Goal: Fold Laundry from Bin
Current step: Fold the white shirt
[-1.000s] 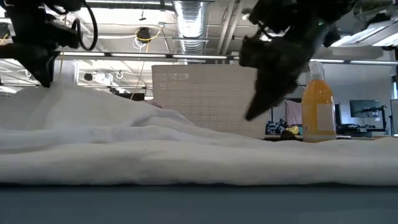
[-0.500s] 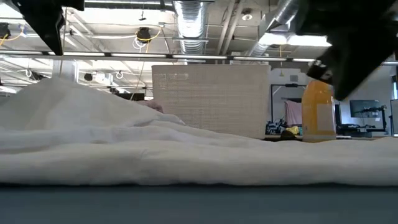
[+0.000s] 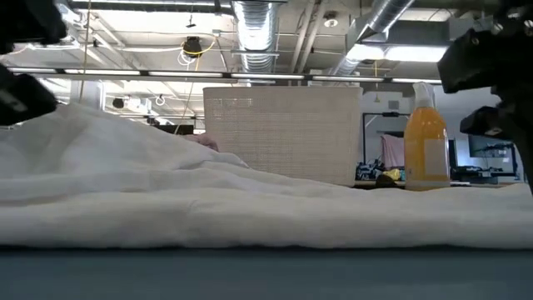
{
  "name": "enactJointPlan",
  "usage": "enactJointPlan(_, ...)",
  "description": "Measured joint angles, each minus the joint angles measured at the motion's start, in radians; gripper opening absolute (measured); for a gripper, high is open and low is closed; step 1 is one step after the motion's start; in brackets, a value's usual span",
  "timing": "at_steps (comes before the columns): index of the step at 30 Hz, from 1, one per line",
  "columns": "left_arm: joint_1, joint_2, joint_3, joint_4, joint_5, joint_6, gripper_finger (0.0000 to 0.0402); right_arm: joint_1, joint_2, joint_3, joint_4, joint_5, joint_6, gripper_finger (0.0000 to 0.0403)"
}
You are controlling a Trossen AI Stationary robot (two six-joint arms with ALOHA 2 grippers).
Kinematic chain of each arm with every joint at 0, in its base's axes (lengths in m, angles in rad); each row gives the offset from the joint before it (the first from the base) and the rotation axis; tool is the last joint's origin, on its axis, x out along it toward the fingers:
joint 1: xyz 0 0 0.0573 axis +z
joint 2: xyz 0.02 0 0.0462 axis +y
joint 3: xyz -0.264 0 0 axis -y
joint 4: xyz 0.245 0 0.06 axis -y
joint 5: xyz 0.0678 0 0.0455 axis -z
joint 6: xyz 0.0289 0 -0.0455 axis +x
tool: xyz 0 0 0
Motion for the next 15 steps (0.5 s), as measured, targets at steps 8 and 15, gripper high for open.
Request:
enactJointPlan(8, -0.092, 0.208, -0.02, 0.042, -0.071, -0.167, 0.0002, 0.02, 0.081, 0.006, 0.005, 0.016, 0.122, 0.0021)
enactJointPlan(15, -0.11, 0.399, -0.002, 0.244, 0.093, -0.208, 0.0, 0.107, 0.101, 0.004, 0.13, -0.037, 0.327, 0.0021)
